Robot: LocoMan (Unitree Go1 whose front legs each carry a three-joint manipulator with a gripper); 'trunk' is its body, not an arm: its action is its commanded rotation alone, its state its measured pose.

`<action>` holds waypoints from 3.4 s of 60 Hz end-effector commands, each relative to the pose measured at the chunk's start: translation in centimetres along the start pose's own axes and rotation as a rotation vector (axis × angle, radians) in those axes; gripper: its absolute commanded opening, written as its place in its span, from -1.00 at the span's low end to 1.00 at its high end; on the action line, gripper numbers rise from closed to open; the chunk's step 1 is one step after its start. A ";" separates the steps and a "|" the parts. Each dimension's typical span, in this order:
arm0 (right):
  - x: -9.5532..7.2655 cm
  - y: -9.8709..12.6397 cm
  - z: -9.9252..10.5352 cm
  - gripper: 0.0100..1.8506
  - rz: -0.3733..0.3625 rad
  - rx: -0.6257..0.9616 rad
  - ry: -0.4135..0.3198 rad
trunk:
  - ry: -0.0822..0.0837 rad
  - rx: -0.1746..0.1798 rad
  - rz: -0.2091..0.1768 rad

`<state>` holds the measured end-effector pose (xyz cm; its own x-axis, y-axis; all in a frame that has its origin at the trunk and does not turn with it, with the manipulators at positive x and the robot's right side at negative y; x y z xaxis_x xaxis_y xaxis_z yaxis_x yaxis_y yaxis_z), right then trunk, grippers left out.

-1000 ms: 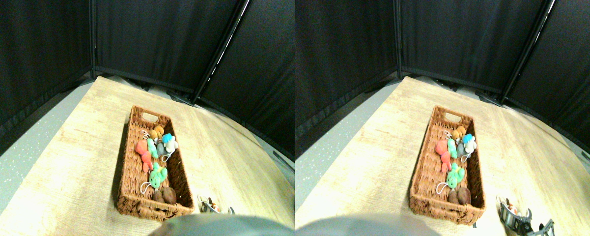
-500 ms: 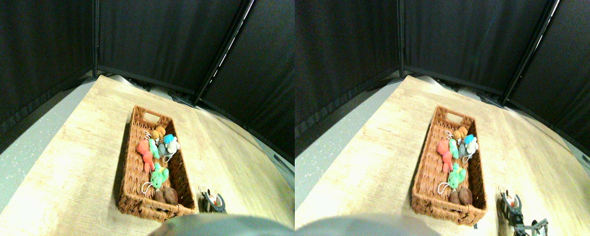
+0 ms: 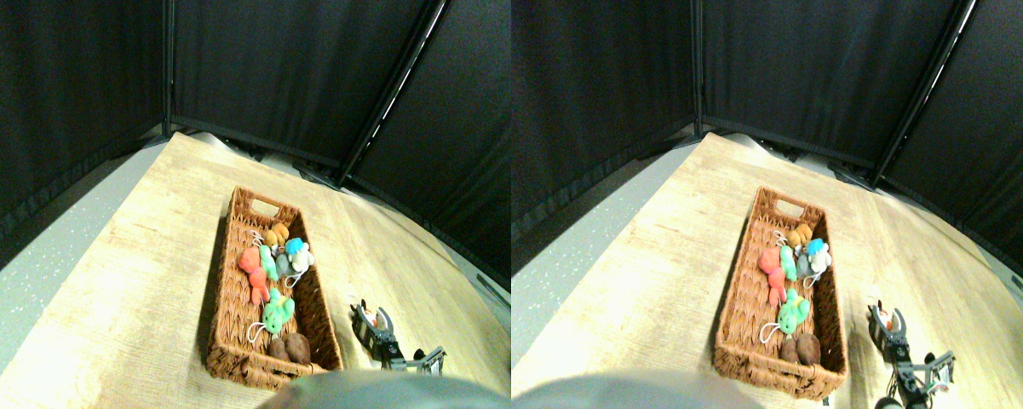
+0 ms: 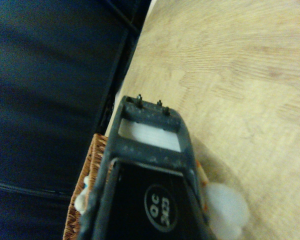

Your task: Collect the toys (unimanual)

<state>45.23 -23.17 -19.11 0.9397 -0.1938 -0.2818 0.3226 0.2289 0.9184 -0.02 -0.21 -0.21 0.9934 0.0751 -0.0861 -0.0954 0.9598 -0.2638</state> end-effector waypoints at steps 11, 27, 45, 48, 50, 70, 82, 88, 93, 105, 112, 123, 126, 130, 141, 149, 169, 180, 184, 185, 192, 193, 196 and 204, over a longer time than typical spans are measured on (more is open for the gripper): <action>1.3 4.3 -1.6 -0.95 0.144 0.014 0.091 | -0.022 -0.042 0.022; 1.9 7.7 -3.3 -0.92 0.221 -0.063 0.142 | -0.042 -0.086 0.038; 1.0 10.8 -5.5 -0.91 0.297 -0.146 0.219 | -0.066 -0.129 0.057; 0.7 11.1 -6.0 -0.91 0.300 -0.147 0.237 | -0.070 -0.135 0.064; 0.6 11.1 -6.1 -0.91 0.302 -0.150 0.241 | -0.070 -0.140 0.067; -1.4 11.8 -9.6 -0.91 0.295 -0.127 0.333 | -0.073 -0.181 0.094; -1.6 11.4 -11.0 -0.90 0.269 -0.115 0.371 | -0.072 -0.197 0.108; -1.2 11.2 -11.1 -0.85 0.273 -0.133 0.380 | -0.070 -0.198 0.111; -1.1 11.1 -11.1 -0.36 0.254 -0.134 0.403 | -0.067 -0.193 0.110; -0.6 10.8 -10.3 0.07 0.258 -0.167 0.372 | -0.059 -0.168 0.098; 0.2 10.7 -9.1 0.02 0.269 -0.152 0.320 | -0.055 -0.148 0.088; 1.3 10.4 -5.9 0.00 0.278 -0.166 0.181 | -0.040 -0.106 0.066; 1.7 10.3 -4.6 -0.05 0.273 -0.170 0.126 | -0.040 -0.096 0.056; 2.1 10.1 -3.4 -0.10 0.284 -0.178 0.082 | -0.037 -0.081 0.047; 2.1 9.0 -0.2 -0.14 0.284 -0.137 -0.012 | -0.022 -0.036 0.022; 1.3 7.9 0.7 -0.17 0.266 -0.073 -0.055 | -0.015 -0.016 0.010; -0.7 4.2 0.6 -0.19 0.202 -0.005 -0.050 | -0.003 -0.012 0.013; -0.8 3.5 0.1 -0.10 0.172 -0.006 -0.095 | -0.004 -0.026 0.017; -0.8 3.4 -0.1 -0.10 0.159 -0.006 -0.090 | -0.004 -0.034 0.019; -0.9 3.4 -0.1 -0.09 0.151 -0.010 -0.098 | -0.004 -0.036 0.020; -1.1 3.1 -0.7 -0.08 0.132 0.019 -0.112 | -0.005 -0.045 0.027; -1.1 3.0 -0.8 -0.09 0.131 0.025 -0.106 | -0.005 -0.045 0.027; -1.0 2.8 -0.9 -0.09 0.127 0.047 -0.092 | -0.004 -0.048 0.029; -1.2 1.9 -1.4 -0.17 0.101 0.098 -0.089 | -0.005 -0.054 0.035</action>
<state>45.20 -21.22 -17.21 0.9575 -0.2287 -0.1759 0.2197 0.1828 0.9583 -0.41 -0.35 -0.49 0.9926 0.1008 -0.0673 -0.1162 0.9490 -0.2932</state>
